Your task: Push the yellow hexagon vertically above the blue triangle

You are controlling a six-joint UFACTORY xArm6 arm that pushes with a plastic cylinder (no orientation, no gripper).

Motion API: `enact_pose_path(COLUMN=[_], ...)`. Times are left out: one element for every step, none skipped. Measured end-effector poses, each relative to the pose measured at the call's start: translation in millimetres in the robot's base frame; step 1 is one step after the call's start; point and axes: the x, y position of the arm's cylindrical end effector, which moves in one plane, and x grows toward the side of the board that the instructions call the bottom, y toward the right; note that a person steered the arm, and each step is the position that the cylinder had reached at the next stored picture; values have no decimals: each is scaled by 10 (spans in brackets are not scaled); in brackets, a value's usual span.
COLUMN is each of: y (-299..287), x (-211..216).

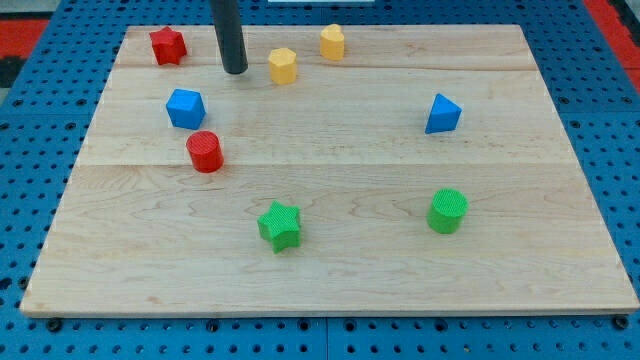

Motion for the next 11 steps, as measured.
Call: enact_pose_path(y=[11,291,858,1150,1158,1442,1733,2000,2059,2208,2609], x=[-32,-55,-41,138,482,506,484,323,126,-2,-34])
